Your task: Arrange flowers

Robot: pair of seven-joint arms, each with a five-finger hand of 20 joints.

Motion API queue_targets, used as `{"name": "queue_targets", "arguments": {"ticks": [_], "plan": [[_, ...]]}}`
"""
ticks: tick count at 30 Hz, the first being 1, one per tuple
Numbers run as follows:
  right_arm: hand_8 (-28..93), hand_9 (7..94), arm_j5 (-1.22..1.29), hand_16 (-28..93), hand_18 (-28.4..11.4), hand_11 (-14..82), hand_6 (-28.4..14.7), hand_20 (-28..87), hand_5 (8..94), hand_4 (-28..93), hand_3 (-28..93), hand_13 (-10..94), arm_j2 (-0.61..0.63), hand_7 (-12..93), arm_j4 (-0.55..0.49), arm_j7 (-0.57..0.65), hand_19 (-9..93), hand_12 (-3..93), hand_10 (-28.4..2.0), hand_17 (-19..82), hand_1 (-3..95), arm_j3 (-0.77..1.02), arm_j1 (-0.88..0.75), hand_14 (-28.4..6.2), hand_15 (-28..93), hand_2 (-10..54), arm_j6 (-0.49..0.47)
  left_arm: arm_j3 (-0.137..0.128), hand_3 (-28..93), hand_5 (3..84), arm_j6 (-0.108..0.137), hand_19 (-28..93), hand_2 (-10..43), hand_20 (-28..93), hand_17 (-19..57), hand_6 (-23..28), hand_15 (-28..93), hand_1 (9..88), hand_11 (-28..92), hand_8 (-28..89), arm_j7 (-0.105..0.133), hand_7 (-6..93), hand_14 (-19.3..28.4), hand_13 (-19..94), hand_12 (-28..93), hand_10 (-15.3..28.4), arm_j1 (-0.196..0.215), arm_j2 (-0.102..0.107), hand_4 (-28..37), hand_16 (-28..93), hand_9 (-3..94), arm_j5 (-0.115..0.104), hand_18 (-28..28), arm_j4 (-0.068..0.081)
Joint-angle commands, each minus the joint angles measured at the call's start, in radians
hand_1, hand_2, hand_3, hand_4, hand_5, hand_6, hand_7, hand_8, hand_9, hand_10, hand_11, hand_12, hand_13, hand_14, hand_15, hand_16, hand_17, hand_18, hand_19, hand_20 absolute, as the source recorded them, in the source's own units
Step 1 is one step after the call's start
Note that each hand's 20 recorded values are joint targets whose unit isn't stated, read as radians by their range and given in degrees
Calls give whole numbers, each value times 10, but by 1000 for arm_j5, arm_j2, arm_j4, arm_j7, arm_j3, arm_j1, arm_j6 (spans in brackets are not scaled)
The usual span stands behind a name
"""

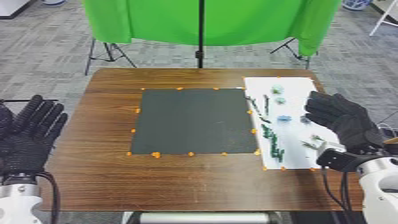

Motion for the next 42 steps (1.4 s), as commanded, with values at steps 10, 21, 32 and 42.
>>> {"name": "queue_targets", "arguments": {"ticks": [10,21,32,42], "plan": [[-107,486,-166,137,-155,58,-45,211,515,-270,767,388,9,89,-19,0,259,106,-142,143,187,-8,1,-127,138,47,-24,0,681,506,12,344,120,145,-33,89,210,272,145,-85,13,77,131,394,102,138,24,-15,-283,-21,457,-3,143,-13],[-117,627,-915,227,-183,173,-36,316,609,-282,699,565,147,133,6,187,605,175,-150,181,317,-257,59,-109,362,-95,43,7,682,507,25,345,119,145,-34,90,216,271,150,-84,16,80,132,395,104,140,20,-18,-283,-20,459,-13,144,-18],[-122,638,-1365,246,-199,292,-25,347,621,-283,540,566,206,142,149,153,672,222,-142,207,430,-410,98,-114,573,-95,62,25,681,509,24,347,120,146,-34,91,223,273,159,-85,10,86,133,396,108,140,6,-24,-283,-23,461,-21,144,-10],[-115,625,-1346,291,-192,396,-17,370,645,-77,-99,540,221,149,197,174,675,272,-142,207,650,-474,143,-123,660,-95,-55,27,682,510,29,348,120,146,-34,91,228,274,162,-85,10,87,133,397,108,141,10,-25,-283,-24,462,-31,144,-11]]}}
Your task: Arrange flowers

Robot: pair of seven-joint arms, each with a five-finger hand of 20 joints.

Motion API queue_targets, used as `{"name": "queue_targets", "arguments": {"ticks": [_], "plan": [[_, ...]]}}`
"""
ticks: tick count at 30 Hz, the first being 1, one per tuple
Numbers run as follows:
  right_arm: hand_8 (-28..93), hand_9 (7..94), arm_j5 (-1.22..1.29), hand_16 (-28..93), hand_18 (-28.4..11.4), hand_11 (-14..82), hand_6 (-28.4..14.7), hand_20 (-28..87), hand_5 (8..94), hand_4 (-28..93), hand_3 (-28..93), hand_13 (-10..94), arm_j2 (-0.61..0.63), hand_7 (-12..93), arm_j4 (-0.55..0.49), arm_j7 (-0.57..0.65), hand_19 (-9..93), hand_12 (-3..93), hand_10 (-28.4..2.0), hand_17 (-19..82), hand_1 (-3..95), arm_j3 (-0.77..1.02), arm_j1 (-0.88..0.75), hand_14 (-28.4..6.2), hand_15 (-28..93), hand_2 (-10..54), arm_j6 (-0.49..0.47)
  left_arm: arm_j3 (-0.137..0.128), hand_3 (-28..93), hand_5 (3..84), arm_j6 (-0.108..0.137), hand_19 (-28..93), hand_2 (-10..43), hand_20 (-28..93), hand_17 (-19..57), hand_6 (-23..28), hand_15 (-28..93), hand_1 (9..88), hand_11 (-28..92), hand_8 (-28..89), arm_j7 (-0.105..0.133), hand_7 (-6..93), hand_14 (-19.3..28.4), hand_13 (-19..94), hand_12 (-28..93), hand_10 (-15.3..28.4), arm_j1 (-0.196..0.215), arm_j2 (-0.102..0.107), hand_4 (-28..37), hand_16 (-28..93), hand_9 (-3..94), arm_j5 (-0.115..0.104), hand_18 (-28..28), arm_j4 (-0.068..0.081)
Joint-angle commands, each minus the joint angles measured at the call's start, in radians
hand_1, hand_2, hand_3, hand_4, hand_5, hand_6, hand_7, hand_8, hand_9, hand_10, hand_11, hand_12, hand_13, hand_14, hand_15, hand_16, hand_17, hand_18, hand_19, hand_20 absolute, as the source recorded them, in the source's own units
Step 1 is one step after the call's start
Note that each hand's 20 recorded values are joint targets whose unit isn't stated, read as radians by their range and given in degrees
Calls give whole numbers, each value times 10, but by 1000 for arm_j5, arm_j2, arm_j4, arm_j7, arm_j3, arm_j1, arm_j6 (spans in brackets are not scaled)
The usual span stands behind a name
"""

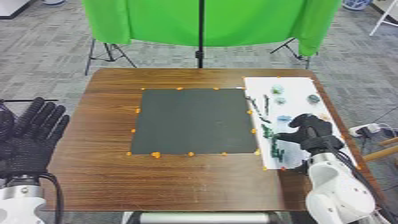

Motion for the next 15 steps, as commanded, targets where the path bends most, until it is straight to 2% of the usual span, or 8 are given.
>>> {"name": "queue_targets", "arguments": {"ticks": [1,4,7,10,12,13,14,15], "plan": [[-113,624,61,299,-189,408,-16,377,648,-62,-135,537,15,149,26,7,671,280,-141,207,650,-47,33,-123,668,-95,-69,9,682,510,13,348,120,146,-34,91,229,274,162,-85,-1,88,133,397,108,141,9,-9,-283,-24,462,-12,144,3],[-109,620,73,319,-182,435,-14,393,662,-49,-192,531,12,152,33,3,665,299,-140,206,654,-68,49,-122,690,-95,-71,16,682,511,12,348,120,147,-34,92,230,274,162,-85,-2,88,133,398,108,140,5,-8,-283,-24,462,-15,144,4],[-113,628,64,322,-190,447,-13,396,669,-47,-150,537,7,159,41,-1,671,300,-143,211,644,-87,64,-126,700,-95,-85,18,682,512,14,349,120,147,-34,92,233,274,163,-86,-3,89,133,398,109,140,1,-8,-283,-24,463,-13,144,7],[-129,644,59,313,-204,463,-7,378,688,-163,86,555,13,185,63,5,690,299,-145,225,644,-114,80,-130,711,-95,-76,24,682,512,14,349,120,147,-34,92,234,274,163,-86,-9,89,134,397,109,140,-5,-8,-283,-23,463,-18,144,11],[-86,659,66,313,-206,483,-2,363,718,-262,379,573,14,222,75,23,700,307,-140,234,582,-128,85,-129,714,-95,-60,27,682,512,16,349,120,147,-34,92,236,274,164,-86,-10,90,135,397,109,141,-8,-9,-283,-23,464,-21,144,11],[-35,668,70,313,-207,490,-4,360,731,-277,436,582,15,246,79,22,703,312,-139,239,583,-130,85,-128,715,-95,-48,30,683,512,16,349,120,147,-34,92,237,273,165,-86,-11,90,135,397,109,141,-11,-10,-283,-23,463,-21,144,13],[-29,671,79,315,-207,487,-6,360,735,-279,437,587,15,254,80,31,704,323,-139,241,593,-133,86,-128,715,-95,-35,30,682,512,17,349,120,147,-34,92,237,274,165,-86,-11,90,135,397,110,141,-12,-11,-283,-24,463,-22,144,13],[-15,696,85,317,-207,449,-7,359,751,-281,502,602,15,291,80,37,708,387,-136,248,596,-135,88,-126,714,-95,-29,31,682,512,18,349,120,147,-34,92,238,274,165,-86,-14,90,135,397,109,141,-13,-11,-283,-23,463,-21,144,13]]}}
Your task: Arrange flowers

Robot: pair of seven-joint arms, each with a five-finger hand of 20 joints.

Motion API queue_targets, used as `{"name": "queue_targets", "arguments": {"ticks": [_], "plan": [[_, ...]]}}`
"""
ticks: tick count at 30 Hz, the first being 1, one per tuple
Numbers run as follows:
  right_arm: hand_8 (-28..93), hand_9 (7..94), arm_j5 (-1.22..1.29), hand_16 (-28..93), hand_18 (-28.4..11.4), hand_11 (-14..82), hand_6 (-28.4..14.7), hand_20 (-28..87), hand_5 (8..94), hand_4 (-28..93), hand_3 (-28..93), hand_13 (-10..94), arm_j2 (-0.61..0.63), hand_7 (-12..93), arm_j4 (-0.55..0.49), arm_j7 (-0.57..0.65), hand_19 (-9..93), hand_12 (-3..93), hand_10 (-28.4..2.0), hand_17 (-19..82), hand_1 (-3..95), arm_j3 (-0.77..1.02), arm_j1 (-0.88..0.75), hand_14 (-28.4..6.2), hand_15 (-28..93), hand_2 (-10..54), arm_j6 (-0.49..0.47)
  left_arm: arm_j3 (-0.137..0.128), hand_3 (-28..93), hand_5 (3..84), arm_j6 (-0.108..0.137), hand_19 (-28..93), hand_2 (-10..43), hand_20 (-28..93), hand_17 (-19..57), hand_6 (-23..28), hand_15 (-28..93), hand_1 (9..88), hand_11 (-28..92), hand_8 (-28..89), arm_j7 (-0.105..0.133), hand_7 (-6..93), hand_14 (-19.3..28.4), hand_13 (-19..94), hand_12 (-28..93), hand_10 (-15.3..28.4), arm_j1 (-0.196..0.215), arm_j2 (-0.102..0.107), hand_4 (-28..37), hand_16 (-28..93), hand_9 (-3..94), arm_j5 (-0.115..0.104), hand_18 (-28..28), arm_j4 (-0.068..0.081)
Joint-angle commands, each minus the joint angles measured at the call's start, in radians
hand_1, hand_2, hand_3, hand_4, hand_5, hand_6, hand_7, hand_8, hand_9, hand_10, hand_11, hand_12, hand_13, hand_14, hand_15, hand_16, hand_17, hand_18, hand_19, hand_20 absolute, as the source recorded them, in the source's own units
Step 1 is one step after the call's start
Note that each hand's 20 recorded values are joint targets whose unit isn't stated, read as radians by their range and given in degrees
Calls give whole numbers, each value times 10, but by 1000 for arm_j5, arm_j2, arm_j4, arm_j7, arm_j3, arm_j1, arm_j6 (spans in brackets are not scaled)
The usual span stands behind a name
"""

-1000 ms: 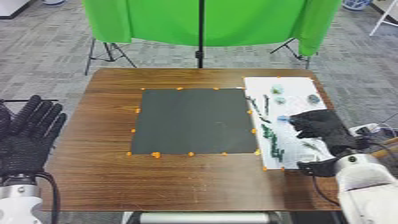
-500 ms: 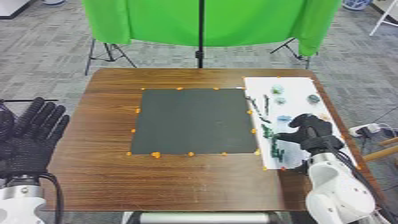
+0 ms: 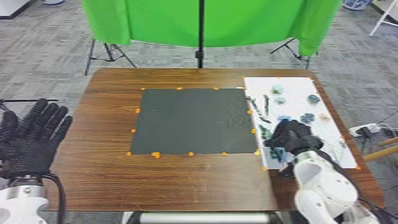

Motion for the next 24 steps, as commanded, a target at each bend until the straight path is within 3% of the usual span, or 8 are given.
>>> {"name": "queue_targets", "arguments": {"ticks": [1,6,11,16,19,24], "plan": [[5,728,14,319,-208,413,-9,358,764,-282,568,620,1,333,30,31,713,446,-132,256,596,-32,14,-124,713,-95,45,13,682,512,13,350,120,147,-34,92,239,274,165,-86,-12,90,135,396,109,142,-6,-10,-283,-23,463,-12,144,12],[28,756,139,320,-210,381,-15,361,774,-282,625,637,12,363,-19,91,719,484,-132,263,589,-24,26,-124,712,-95,55,9,683,512,14,349,120,147,-34,92,241,273,166,-86,-11,90,135,395,109,141,-3,-12,-283,-24,463,-18,144,12],[42,762,415,323,-217,375,-17,365,776,-282,644,641,10,362,-82,208,728,486,-133,266,583,-35,101,-127,714,-95,98,-11,682,512,20,350,120,147,-34,92,242,274,165,-86,-2,91,135,395,109,141,26,-15,-283,-25,462,-32,143,5],[59,763,553,324,-220,376,-20,367,776,-283,648,640,-14,356,-100,211,735,488,-134,266,582,-94,213,-127,717,-95,87,-27,682,512,25,350,120,147,-35,93,243,274,166,-87,1,91,135,395,109,141,49,-23,-283,-26,462,-55,144,0],[65,761,626,325,-220,376,-20,366,774,-283,650,638,-57,357,-83,227,735,490,-132,265,581,-163,292,-127,719,-95,110,-32,683,512,32,349,120,146,-34,93,244,273,167,-86,9,91,135,395,109,142,60,-21,-283,-26,463,-57,144,-2],[68,761,584,326,-222,378,-21,366,772,-283,655,637,-118,357,-10,225,740,491,-133,266,578,-334,407,-128,725,-95,168,-17,683,511,37,348,120,146,-34,93,244,273,166,-87,8,91,135,395,109,141,48,-13,-283,-27,462,-59,144,3]]}}
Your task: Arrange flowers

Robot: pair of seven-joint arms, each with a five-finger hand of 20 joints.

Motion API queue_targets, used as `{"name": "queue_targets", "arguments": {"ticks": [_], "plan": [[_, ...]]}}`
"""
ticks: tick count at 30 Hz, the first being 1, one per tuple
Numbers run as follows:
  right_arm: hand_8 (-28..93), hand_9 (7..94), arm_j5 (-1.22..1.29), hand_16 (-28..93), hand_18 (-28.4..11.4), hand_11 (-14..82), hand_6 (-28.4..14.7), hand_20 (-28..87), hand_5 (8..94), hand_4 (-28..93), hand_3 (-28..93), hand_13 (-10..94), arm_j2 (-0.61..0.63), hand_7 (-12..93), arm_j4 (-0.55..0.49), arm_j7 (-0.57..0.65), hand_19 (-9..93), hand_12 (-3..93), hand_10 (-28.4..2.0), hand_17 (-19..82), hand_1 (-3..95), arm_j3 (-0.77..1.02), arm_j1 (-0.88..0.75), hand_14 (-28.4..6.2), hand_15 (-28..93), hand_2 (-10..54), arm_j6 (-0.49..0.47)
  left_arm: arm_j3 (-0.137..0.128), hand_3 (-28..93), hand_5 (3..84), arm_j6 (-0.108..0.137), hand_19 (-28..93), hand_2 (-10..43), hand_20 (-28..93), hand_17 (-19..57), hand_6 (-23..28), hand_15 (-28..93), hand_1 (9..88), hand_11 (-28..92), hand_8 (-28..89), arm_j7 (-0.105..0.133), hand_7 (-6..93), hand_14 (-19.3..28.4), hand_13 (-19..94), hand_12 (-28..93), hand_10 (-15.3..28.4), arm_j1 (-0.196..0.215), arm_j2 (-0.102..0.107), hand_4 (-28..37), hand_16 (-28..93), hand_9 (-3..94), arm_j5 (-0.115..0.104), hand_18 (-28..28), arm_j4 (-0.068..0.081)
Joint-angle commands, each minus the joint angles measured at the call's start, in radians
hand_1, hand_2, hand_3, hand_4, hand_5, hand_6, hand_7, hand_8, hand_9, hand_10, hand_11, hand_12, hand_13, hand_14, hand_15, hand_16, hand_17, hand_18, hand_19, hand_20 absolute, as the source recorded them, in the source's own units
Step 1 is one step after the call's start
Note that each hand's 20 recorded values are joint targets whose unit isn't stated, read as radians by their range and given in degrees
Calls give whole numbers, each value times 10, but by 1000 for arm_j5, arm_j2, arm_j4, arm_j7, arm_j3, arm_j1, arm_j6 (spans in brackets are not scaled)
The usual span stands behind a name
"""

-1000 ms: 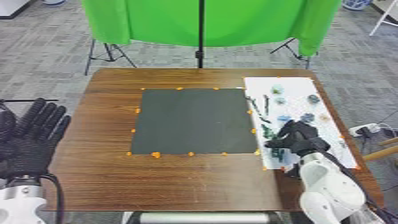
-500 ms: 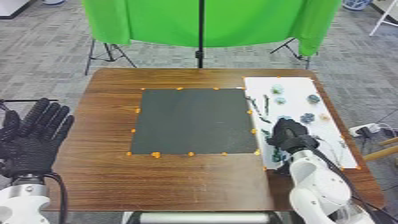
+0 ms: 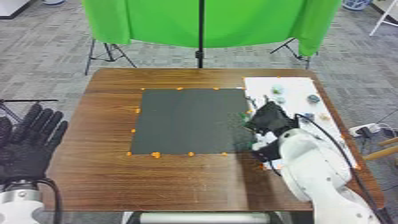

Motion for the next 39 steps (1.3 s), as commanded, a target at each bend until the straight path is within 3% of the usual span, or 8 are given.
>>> {"name": "queue_targets", "arguments": {"ticks": [1,15,19,29,33,39], "plan": [[67,761,-19,326,-223,379,-20,367,773,-283,657,637,-122,357,83,-28,741,490,-133,265,578,-239,213,-129,727,-95,84,14,682,512,19,348,120,146,-34,93,244,274,166,-87,10,91,135,395,109,141,12,-1,-283,-27,462,-13,143,5],[63,758,-79,315,-251,404,-27,364,778,-283,676,649,-296,363,388,142,778,475,-137,278,571,-633,455,-145,748,-95,120,53,683,511,25,348,120,147,-34,93,244,273,166,-87,20,90,135,395,109,141,-35,40,-283,-27,461,-11,144,15],[64,763,-140,307,-261,407,-33,355,786,-283,676,656,-346,347,463,198,787,463,-144,280,575,-656,462,-152,749,-95,164,72,683,510,34,348,120,147,-34,93,245,273,166,-87,-3,90,135,395,109,141,-58,52,-283,-27,462,-8,144,20],[1,717,-171,293,-272,431,-56,294,734,-282,690,639,-362,278,495,205,821,402,-164,278,535,-643,456,-159,762,-95,192,73,683,510,31,348,119,147,-34,92,244,273,166,-87,8,91,134,395,109,140,-53,53,-283,-27,461,-13,144,23],[-29,716,-149,291,-272,442,-52,276,725,-282,735,636,-363,185,495,201,828,354,-175,275,486,-620,440,-161,762,-95,157,78,684,510,31,348,119,147,-34,93,245,273,166,-87,5,91,134,395,109,141,-58,52,-283,-27,462,-11,144,26],[-119,705,-139,297,-273,472,-53,274,668,-282,762,636,-345,124,479,205,833,292,-182,274,440,-600,432,-162,762,-95,167,81,685,510,28,349,120,147,-35,92,243,274,166,-87,-11,90,135,395,109,139,-67,45,-283,-27,462,-9,144,32]]}}
